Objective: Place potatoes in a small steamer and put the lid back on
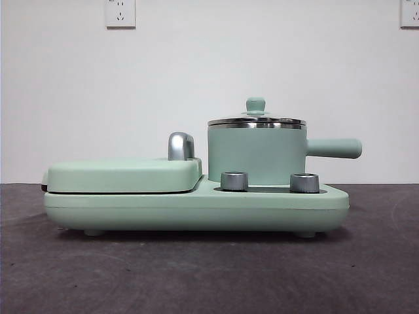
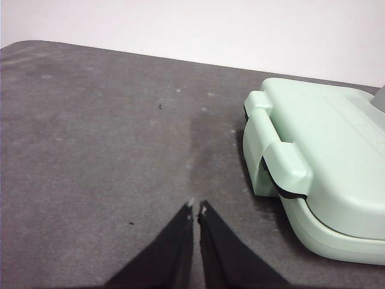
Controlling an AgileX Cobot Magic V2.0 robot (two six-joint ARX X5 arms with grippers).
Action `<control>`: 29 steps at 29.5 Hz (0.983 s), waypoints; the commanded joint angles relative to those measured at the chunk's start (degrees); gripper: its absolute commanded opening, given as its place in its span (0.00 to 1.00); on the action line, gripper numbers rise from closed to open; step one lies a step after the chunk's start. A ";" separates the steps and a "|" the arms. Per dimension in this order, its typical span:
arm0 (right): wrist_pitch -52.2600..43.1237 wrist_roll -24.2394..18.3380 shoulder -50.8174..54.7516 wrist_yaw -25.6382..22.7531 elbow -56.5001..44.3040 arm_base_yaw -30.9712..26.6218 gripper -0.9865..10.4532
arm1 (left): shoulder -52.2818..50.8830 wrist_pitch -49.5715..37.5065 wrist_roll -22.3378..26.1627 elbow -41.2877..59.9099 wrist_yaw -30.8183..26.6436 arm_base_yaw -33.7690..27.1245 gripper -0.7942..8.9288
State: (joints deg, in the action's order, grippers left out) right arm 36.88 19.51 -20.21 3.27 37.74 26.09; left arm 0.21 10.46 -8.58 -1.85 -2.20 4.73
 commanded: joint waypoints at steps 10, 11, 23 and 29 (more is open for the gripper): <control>-21.42 -0.48 17.18 -3.58 -29.83 -20.09 0.11 | -0.04 0.24 0.15 1.11 -0.42 0.04 0.10; -21.38 -0.55 18.10 -3.72 -30.80 -21.22 0.11 | -0.04 0.24 0.15 1.11 -0.42 0.04 0.10; -21.97 -14.32 20.00 -4.61 -35.26 -24.57 0.11 | -0.04 0.24 0.13 1.11 -0.39 0.04 0.10; -26.95 -15.06 20.00 -4.66 -37.09 -24.57 0.11 | -0.04 0.24 0.15 1.11 -0.42 0.04 0.10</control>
State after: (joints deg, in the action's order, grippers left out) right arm 10.35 5.69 -0.25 -1.30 1.26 1.48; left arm 0.21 10.44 -8.58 -1.85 -2.24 4.73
